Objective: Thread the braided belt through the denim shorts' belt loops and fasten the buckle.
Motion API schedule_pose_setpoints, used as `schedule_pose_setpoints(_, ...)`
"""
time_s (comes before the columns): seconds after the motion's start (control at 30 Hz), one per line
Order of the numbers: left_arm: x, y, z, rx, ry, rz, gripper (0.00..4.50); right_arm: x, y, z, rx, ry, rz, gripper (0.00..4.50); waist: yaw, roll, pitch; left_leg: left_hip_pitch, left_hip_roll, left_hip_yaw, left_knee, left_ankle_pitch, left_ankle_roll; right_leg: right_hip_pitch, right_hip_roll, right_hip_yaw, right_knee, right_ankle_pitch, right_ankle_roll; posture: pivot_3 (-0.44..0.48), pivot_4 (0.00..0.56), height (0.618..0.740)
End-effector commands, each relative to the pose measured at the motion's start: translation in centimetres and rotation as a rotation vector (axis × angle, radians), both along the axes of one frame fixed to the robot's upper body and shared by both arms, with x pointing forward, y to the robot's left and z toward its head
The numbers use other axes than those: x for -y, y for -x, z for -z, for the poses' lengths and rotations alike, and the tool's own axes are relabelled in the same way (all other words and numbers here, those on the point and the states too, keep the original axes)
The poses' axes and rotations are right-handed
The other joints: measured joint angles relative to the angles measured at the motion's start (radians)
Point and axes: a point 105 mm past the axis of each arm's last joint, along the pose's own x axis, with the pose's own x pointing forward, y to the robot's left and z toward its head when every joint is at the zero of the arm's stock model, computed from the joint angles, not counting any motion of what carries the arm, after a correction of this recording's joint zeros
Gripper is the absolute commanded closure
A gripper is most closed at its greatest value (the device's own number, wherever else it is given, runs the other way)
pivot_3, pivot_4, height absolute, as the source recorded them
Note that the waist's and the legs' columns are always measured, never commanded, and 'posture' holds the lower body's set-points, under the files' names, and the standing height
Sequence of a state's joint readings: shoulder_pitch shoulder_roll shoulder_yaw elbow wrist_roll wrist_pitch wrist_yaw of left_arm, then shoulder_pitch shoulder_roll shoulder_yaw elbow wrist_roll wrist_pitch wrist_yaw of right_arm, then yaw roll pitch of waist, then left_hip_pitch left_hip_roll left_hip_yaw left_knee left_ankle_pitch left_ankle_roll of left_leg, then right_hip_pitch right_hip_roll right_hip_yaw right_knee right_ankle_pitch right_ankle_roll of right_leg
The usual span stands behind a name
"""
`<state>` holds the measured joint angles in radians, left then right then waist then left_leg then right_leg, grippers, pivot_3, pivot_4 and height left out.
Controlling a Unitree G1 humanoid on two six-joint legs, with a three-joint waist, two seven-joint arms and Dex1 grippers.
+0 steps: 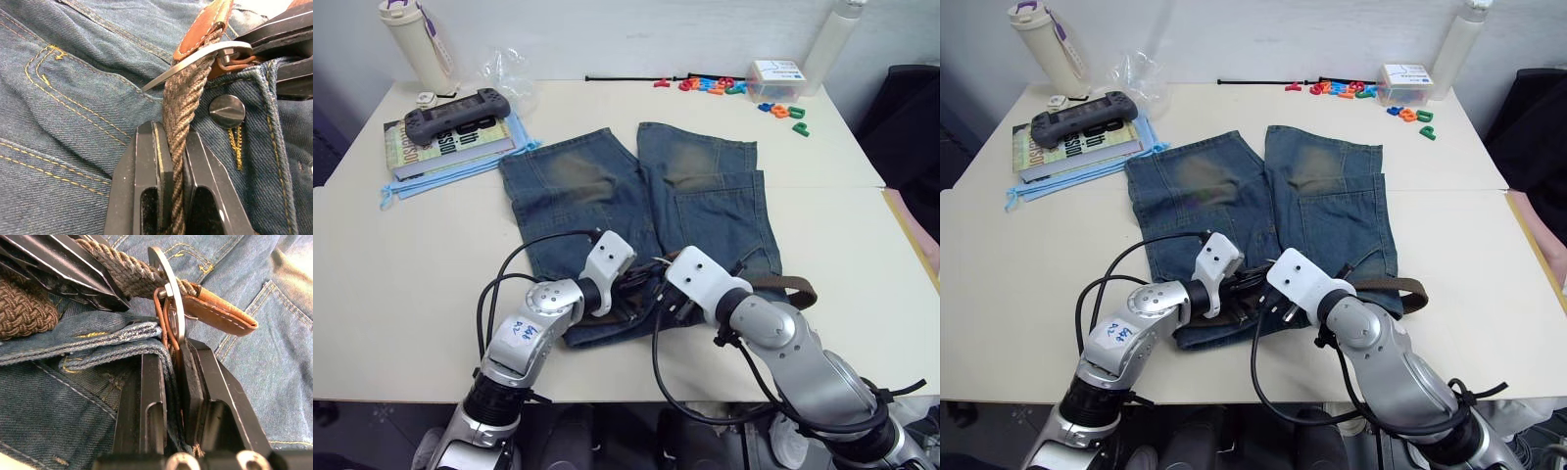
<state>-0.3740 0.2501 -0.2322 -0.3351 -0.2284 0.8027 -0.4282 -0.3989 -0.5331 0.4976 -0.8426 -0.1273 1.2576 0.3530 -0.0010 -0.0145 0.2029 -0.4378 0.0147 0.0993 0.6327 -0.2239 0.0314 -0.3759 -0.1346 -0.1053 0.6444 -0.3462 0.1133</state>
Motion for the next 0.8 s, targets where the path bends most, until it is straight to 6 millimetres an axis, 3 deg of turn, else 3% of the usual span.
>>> schedule_pose_setpoints(0.03,1.4,0.9,-2.7,0.100,0.091,0.075,4.50,-1.4,1.4,0.3,-0.043,-0.023,-0.093,3.15,0.000,0.000,0.000,0.000,0.000,0.000,0.000,0.000,0.000,0.000,0.000,0.000,0.000,0.000,0.000,0.000,0.150,0.706)
schedule_pose_setpoints(0.17,1.5,0.9,-2.6,0.098,0.091,0.078,4.50,-0.8,1.7,-0.8,-0.057,-0.084,-0.086,1.34,-0.001,0.000,0.000,0.000,0.000,0.000,0.000,0.000,0.000,0.000,0.000,0.000,0.000,0.000,0.000,0.000,0.150,0.706)
schedule_pose_setpoints(0.2,1.5,0.9,-2.6,0.098,0.091,0.078,4.50,-0.4,1.7,-1.3,-0.056,-0.098,-0.083,1.21,-0.002,0.000,0.000,0.000,0.000,0.000,0.000,0.000,0.000,0.000,0.000,0.000,0.000,0.000,0.000,0.000,0.150,0.706)
schedule_pose_setpoints(0.27,1.5,0.9,-2.6,0.098,0.090,0.078,4.50,0.4,1.8,-2.1,-0.056,-0.117,-0.078,0.36,-0.001,0.000,0.000,0.000,0.000,0.000,0.000,0.000,0.000,0.000,0.000,0.000,0.000,0.000,0.000,0.000,0.150,0.706)
schedule_pose_setpoints(0.43,1.4,0.9,-2.4,0.094,0.086,0.082,4.50,2.2,2.6,-4.0,-0.087,-0.155,-0.114,0.36,-0.001,0.000,0.000,0.000,0.000,0.000,0.000,0.000,0.000,0.000,0.000,0.000,0.000,0.000,0.000,0.000,0.150,0.706)
schedule_pose_setpoints(0.57,1.5,1.0,-2.3,0.093,0.083,0.087,4.50,3.4,2.2,-7.1,-0.082,-0.234,-0.144,0.36,0.000,0.000,0.000,0.000,0.000,-0.001,0.001,0.000,0.001,0.001,0.000,0.000,0.000,0.000,0.000,0.000,0.150,0.706)
schedule_pose_setpoints(0.7,1.5,1.0,-2.2,0.092,0.078,0.090,4.50,3.1,2.1,-8.9,-0.016,-0.245,-0.203,0.36,-0.002,0.000,0.000,0.000,0.000,0.000,0.001,0.000,0.001,0.001,0.000,0.000,0.001,0.000,0.000,0.000,0.150,0.706)
schedule_pose_setpoints(0.8,1.4,1.0,-2.2,0.092,0.073,0.091,4.50,2.8,1.4,-9.4,0.120,-0.079,-0.241,0.36,0.000,-0.001,0.000,0.000,0.000,-0.001,0.001,0.000,0.001,0.001,0.000,0.000,0.001,0.000,0.000,0.000,0.150,0.706)
